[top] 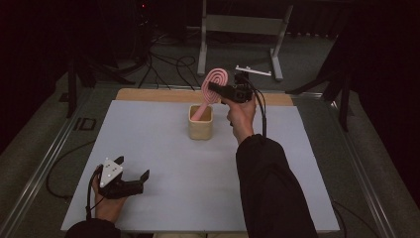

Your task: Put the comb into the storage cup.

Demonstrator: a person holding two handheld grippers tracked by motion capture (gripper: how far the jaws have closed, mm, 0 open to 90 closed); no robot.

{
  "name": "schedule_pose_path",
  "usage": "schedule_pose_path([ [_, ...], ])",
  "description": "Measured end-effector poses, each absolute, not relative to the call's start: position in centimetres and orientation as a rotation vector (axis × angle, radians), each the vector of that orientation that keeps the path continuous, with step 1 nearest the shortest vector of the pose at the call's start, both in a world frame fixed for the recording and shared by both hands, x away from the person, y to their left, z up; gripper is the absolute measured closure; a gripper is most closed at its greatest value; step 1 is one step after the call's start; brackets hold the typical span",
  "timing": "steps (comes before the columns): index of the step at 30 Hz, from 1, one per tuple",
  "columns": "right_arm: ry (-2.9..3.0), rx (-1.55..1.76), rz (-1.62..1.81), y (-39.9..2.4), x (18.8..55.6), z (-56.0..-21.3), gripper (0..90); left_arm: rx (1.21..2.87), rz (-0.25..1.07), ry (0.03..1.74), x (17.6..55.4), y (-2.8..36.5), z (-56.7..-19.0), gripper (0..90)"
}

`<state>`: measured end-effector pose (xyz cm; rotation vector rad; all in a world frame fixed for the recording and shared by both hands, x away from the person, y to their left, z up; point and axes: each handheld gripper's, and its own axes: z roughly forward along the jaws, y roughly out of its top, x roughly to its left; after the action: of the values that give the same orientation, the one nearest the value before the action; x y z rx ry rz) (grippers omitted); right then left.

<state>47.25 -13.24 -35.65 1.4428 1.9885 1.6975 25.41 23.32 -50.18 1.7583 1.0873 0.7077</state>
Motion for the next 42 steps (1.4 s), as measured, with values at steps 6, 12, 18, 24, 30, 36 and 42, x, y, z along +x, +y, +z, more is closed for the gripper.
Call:
schedule_pose_path([
  [6, 1.993, 1.442, 1.688, -13.1, 47.3, -35.9, 63.6, 1.760, 0.708, 1.086, 25.4, 23.3, -50.2, 0.1],
  [12, 1.994, 1.444, 1.676, -12.9, 47.3, -36.2, 63.5, 1.760, 0.708, 1.087, 25.4, 23.3, -50.2, 0.1],
  [18, 2.002, 1.440, 1.665, -12.7, 47.3, -36.4, 63.6, 1.759, 0.709, 1.087, 25.4, 23.3, -50.2, 0.1],
  [24, 2.007, 1.449, 1.658, -12.7, 47.3, -36.8, 63.5, 1.759, 0.709, 1.087, 25.4, 23.3, -50.2, 0.1],
  [30, 2.008, 1.454, 1.656, -12.6, 47.4, -37.1, 63.6, 1.764, 0.707, 1.085, 25.4, 23.3, -50.2, 0.1],
  [36, 2.010, 1.457, 1.650, -12.6, 47.4, -37.3, 63.6, 1.767, 0.708, 1.084, 25.4, 23.3, -50.2, 0.1],
  [42, 2.011, 1.463, 1.647, -12.5, 47.5, -37.7, 63.5, 1.768, 0.708, 1.086, 25.4, 23.3, -50.2, 0.1],
])
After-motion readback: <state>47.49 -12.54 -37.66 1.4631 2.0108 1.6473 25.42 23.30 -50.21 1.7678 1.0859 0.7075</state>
